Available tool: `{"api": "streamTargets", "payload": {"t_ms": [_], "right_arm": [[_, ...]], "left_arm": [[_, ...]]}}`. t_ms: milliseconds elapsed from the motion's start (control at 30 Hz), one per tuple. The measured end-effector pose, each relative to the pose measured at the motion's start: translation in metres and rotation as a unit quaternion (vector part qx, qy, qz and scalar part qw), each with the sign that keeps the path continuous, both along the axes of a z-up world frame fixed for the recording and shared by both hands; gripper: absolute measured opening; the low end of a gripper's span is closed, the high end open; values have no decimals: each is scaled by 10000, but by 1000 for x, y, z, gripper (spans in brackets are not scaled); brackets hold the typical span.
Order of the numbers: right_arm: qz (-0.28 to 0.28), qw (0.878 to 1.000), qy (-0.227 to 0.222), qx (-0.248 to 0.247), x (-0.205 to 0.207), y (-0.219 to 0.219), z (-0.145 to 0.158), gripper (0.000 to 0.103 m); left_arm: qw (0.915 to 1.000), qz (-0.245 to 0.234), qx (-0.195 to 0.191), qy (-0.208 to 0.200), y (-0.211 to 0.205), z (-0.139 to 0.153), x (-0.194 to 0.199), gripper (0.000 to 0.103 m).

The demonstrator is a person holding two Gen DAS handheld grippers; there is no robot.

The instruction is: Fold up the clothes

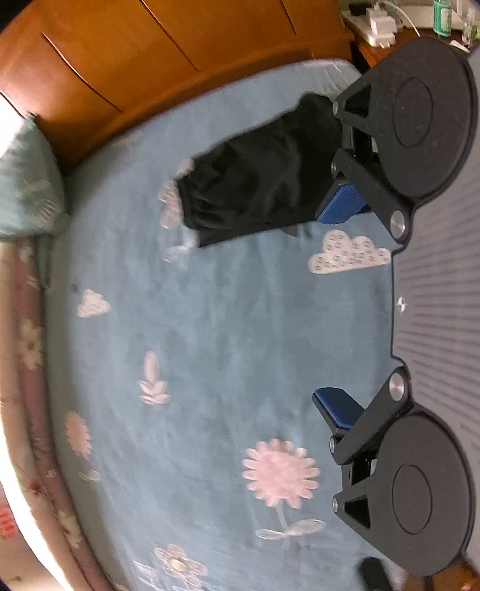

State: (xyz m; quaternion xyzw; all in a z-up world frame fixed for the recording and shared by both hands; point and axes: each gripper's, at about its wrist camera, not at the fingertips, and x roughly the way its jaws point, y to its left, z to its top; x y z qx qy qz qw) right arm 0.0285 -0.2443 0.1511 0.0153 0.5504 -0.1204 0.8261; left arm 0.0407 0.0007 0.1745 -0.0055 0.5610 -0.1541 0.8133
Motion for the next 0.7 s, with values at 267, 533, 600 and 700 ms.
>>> {"api": "streamTargets", "payload": {"t_ms": [267, 533, 600, 700], "right_arm": [[-80, 9990, -433, -15, -5, 45, 16, 103], [504, 9976, -469, -60, -27, -5, -3, 103], [360, 9983, -462, -14, -33, -31, -7, 103], [361, 9985, -321, 248, -33, -57, -15, 103]], "left_arm": [[9989, 72, 432, -190, -6, -4, 8, 102], [9931, 1121, 334, 38, -71, -20, -3, 102], [9927, 1123, 448, -15, -89, -19, -9, 102], [9906, 1198, 663, -40, -105, -16, -15, 102]]}}
